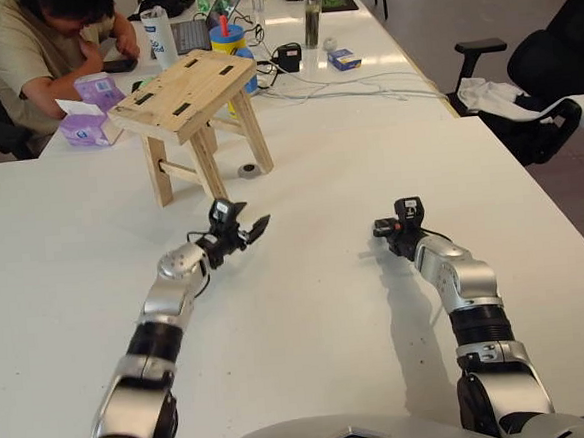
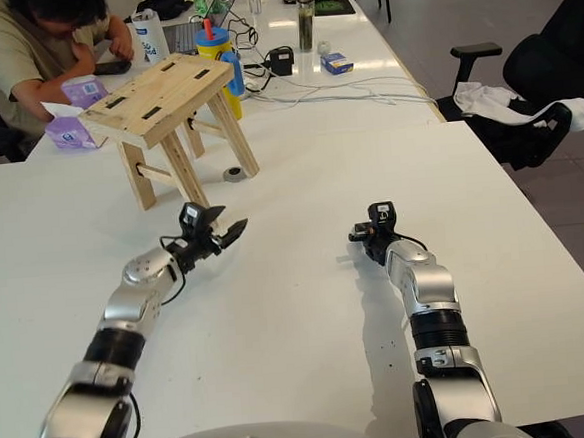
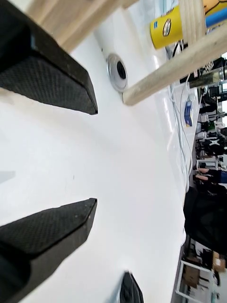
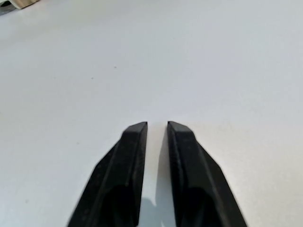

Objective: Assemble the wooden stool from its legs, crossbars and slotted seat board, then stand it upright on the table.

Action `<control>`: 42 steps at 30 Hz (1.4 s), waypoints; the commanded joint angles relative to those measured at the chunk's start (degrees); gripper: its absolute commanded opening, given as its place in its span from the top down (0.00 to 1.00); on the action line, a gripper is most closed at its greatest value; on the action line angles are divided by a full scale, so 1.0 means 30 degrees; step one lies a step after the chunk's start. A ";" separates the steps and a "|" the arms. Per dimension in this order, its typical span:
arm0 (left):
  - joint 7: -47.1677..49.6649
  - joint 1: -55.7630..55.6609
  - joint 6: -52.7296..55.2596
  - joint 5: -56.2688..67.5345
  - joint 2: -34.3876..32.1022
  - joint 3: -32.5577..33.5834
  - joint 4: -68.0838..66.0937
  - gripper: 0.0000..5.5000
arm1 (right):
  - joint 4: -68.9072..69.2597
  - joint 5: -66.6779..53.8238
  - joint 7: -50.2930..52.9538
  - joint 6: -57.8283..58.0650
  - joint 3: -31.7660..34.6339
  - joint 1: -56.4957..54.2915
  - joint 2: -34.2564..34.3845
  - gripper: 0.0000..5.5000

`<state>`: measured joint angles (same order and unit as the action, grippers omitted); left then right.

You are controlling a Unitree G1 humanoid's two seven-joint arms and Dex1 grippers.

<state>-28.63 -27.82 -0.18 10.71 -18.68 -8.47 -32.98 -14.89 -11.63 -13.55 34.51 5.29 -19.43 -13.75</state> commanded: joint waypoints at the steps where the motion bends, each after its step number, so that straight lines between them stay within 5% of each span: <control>1: 0.9247 -0.8024 -0.1760 -0.7758 -0.4409 -0.2838 -1.1350 0.40 | -0.1638 0.0734 -0.0541 0.0313 -0.1179 -0.0970 0.0054 0.86; 4: 1.3170 -0.9962 -0.0031 -0.9969 -0.8512 -0.3612 -1.3411 0.40 | -0.1560 0.0737 -0.0722 0.0444 -0.1683 -0.1151 0.0273 0.86; 8: 1.2101 -1.1448 -0.0992 -1.1341 -0.9048 -0.4396 -1.4390 0.40 | -0.0909 0.0586 -0.0639 0.0643 -0.1845 -0.0418 0.0262 0.86; 16: 1.0397 -0.7827 -0.5490 -0.6985 -0.5016 0.0318 -1.3510 0.40 | -0.0095 0.0330 -0.0588 -0.0026 -0.1367 -0.0224 0.0826 0.86; 21: 1.0193 -0.1477 -0.8459 -0.2928 -0.1309 0.3271 -0.6963 0.40 | 0.0611 0.0571 -0.0561 -0.2572 -0.1333 -0.0159 0.1270 0.86; 27: 1.0209 0.2902 -0.7242 -0.2191 0.1977 0.2794 0.1275 0.40 | 0.0532 0.0945 0.0763 -0.3710 -0.1087 -0.0960 0.1984 0.86; 33: 0.9126 0.2412 -0.3835 -0.0600 0.4373 0.2403 0.5335 0.40 | 0.0349 0.0667 0.2237 -0.5724 -0.0301 -0.2483 0.3483 0.86; 42: 1.0286 0.0245 -0.1031 -0.0964 0.5772 0.2974 0.5717 0.40 | -0.0189 0.1845 0.2283 -0.8754 -0.1183 -0.3203 0.3598 0.86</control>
<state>2.59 -25.74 -4.09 7.75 -2.37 0.19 -15.25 -14.54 -5.38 -6.11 9.05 1.07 -28.35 -3.02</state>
